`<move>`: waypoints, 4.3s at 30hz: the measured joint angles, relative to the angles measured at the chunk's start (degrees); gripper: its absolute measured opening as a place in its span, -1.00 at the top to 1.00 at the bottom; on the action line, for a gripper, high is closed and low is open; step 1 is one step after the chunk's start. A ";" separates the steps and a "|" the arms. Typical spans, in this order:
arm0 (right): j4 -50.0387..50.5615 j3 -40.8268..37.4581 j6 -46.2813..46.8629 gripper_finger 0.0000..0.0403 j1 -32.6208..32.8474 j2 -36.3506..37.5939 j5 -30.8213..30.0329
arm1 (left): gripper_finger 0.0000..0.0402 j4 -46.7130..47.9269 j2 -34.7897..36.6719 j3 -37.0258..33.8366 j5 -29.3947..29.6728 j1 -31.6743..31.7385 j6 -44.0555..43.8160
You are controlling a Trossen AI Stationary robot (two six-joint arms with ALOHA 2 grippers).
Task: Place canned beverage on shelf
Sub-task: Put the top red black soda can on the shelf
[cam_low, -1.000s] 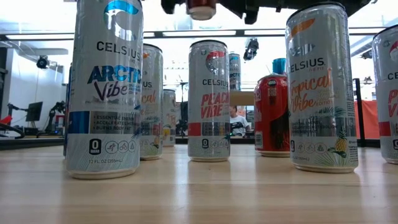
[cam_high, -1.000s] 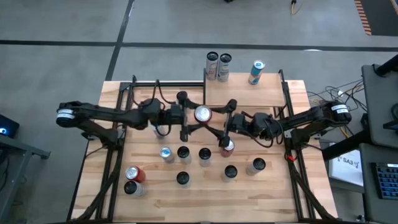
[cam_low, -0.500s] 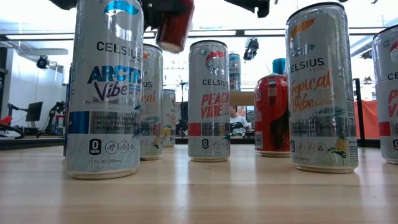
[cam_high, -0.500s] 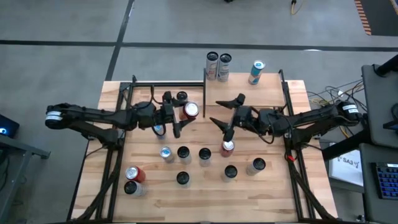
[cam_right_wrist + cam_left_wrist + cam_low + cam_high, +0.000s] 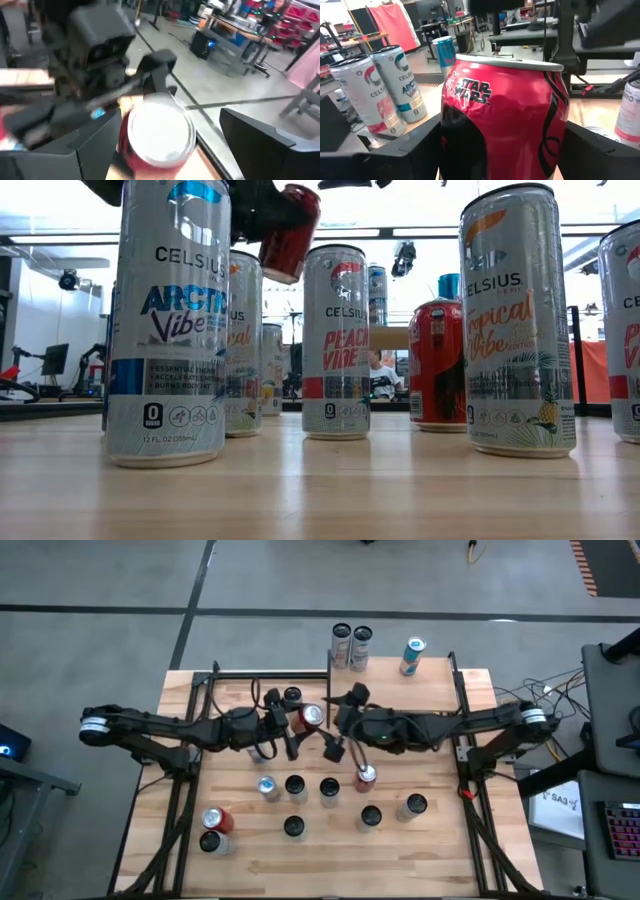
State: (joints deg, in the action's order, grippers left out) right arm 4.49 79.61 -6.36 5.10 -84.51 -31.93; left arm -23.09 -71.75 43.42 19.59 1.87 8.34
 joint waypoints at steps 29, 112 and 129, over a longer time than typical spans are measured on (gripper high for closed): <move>17.88 15.92 11.12 -0.63 -1.45 -9.35 0.24 | -0.43 -4.28 0.96 0.04 -0.31 -0.57 3.22; 36.60 -11.63 20.41 -0.45 -30.14 20.63 11.55 | -0.84 10.72 20.99 -4.45 -0.55 -0.55 7.12; 29.85 -14.03 22.08 -0.45 -30.14 20.33 11.46 | -0.84 5.84 30.89 -13.73 -2.12 -0.55 1.69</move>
State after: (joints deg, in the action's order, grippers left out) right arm 34.34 65.58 15.73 -25.04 -64.18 -20.47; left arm -17.26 -40.86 29.69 17.47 1.32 10.02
